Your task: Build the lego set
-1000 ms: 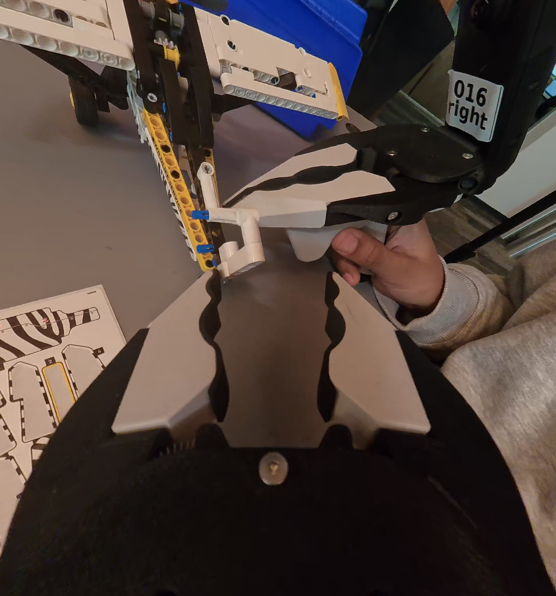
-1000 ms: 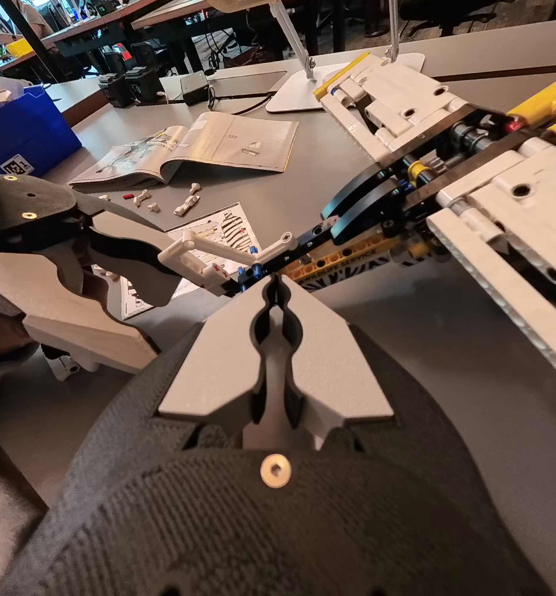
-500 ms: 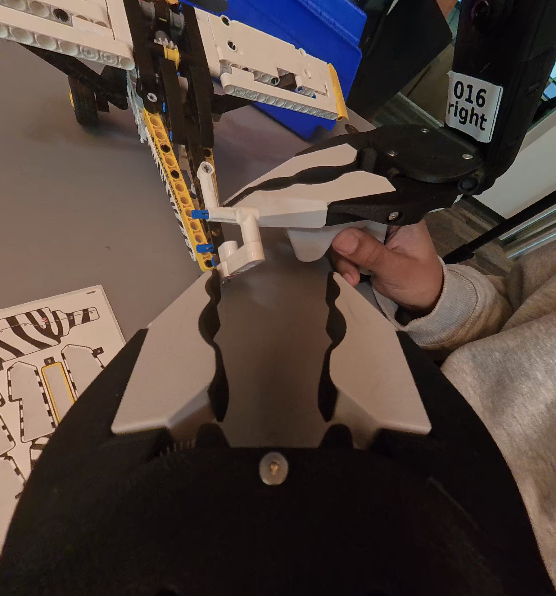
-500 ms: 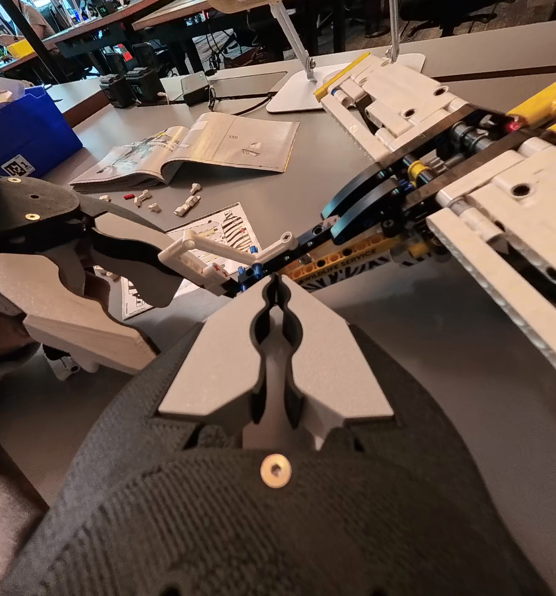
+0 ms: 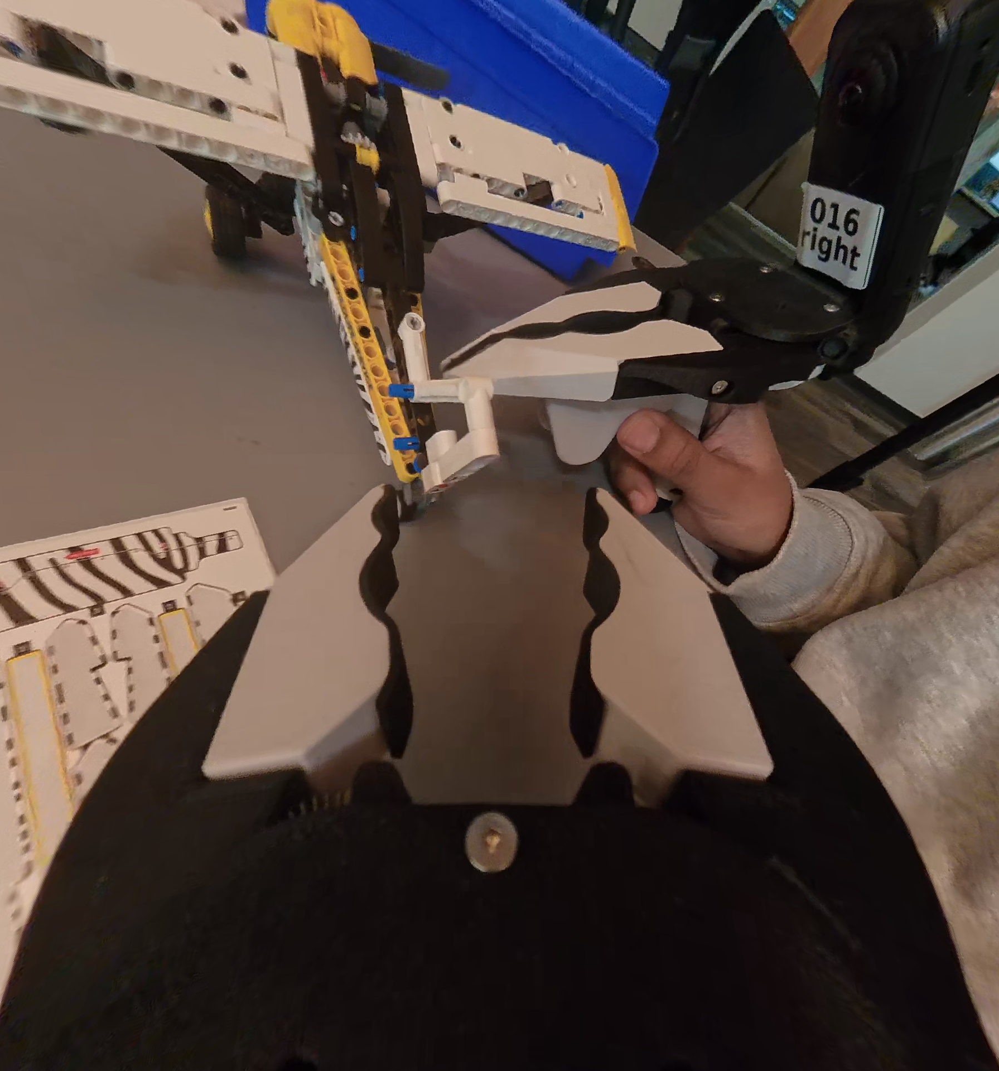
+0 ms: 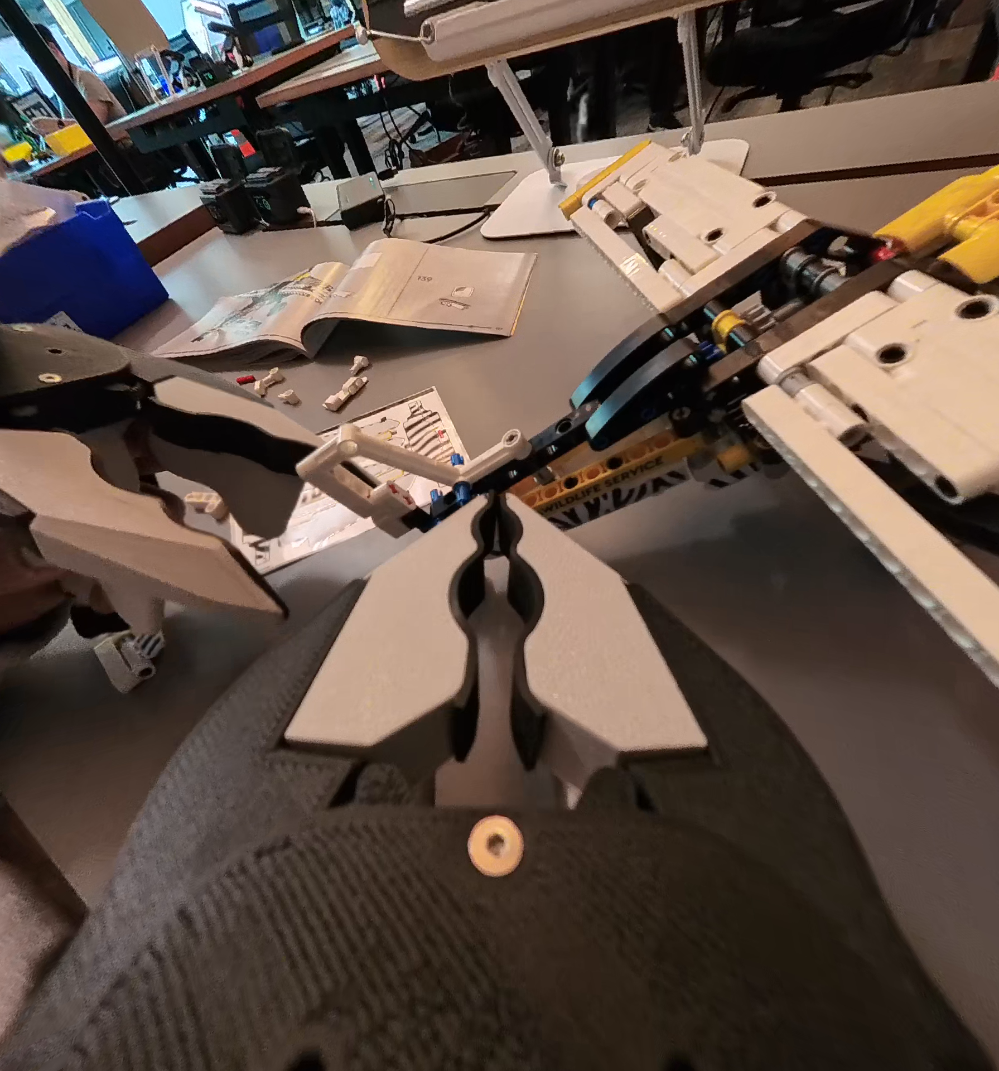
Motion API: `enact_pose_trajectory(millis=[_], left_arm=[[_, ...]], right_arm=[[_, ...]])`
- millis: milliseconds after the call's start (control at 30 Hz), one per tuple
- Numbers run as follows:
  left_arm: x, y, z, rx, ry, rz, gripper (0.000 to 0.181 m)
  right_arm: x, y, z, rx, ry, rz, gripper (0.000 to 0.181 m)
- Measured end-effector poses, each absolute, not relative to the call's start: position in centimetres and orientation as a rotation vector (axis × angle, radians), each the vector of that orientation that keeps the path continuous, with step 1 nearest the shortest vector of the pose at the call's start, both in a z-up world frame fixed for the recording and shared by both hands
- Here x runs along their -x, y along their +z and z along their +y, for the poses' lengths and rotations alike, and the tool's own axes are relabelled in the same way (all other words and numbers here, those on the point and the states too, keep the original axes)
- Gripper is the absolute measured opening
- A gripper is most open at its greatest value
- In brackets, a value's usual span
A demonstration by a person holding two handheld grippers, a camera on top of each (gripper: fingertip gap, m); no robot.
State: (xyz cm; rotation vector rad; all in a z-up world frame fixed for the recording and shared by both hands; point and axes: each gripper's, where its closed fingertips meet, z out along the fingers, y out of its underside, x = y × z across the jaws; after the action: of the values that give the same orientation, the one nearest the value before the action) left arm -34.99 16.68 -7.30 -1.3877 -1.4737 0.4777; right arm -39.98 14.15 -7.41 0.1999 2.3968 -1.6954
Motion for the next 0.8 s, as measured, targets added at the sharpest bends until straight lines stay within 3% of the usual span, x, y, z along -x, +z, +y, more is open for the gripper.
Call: enact_pose_trajectory(millis=[300, 433, 567, 800], left_arm=[[30.9, -3.8, 10.2, 1.233, 0.764, -1.495, 0.060], [27.6, -1.9, 8.8, 1.174, 0.947, -1.378, 0.057], [24.1, -1.0, 7.6, 1.090, 1.095, -1.313, 0.057], [21.3, 1.3, 9.1, 1.010, 1.043, -1.079, 0.082]], right_arm=[[40.1, -3.8, 15.6, -0.172, -1.918, 2.131, 0.007], [35.9, 0.0, 17.6, 0.181, -2.097, 1.892, 0.023], [31.3, -0.2, 17.9, 0.559, -2.204, 1.895, 0.020], [23.1, 0.1, 15.3, 0.588, -1.985, 1.681, 0.033]])
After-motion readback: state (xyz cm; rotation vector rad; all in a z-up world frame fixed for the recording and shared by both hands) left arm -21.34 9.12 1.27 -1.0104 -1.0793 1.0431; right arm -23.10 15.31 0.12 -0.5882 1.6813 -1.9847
